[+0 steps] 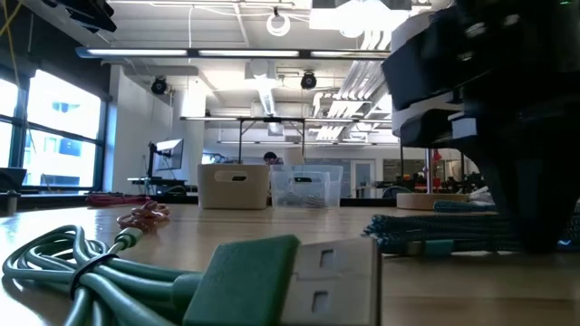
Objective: Pick & Place USB Port
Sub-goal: Put the bottom blue and white USB cable into the white transparent bin
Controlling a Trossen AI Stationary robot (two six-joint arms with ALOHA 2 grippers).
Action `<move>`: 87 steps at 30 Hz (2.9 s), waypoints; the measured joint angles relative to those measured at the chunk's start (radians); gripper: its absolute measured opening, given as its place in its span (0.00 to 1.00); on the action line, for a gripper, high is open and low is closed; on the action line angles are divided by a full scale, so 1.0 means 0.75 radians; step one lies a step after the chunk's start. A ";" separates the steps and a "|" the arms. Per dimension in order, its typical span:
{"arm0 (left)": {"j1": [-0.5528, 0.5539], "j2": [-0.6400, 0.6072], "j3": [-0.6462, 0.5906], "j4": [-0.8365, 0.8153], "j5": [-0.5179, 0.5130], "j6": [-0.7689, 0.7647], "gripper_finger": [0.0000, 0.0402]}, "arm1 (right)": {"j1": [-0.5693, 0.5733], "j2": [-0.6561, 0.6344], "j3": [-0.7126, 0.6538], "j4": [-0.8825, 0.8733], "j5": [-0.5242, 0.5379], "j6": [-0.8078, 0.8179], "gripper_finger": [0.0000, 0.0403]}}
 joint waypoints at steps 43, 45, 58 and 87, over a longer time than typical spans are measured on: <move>-0.001 0.001 0.001 0.006 -0.584 0.066 0.45 | -0.640 0.004 0.932 -0.250 0.681 0.918 0.03; 0.000 0.001 0.001 0.006 -0.584 0.119 0.45 | -0.690 0.004 0.932 -0.189 0.693 0.930 0.03; -0.135 0.001 0.001 -0.044 -0.624 0.286 0.45 | -0.945 0.003 0.718 -0.048 0.559 1.123 0.03; -0.358 0.001 0.001 -0.064 -0.582 0.354 0.45 | -1.136 0.003 0.608 0.013 0.468 0.974 0.03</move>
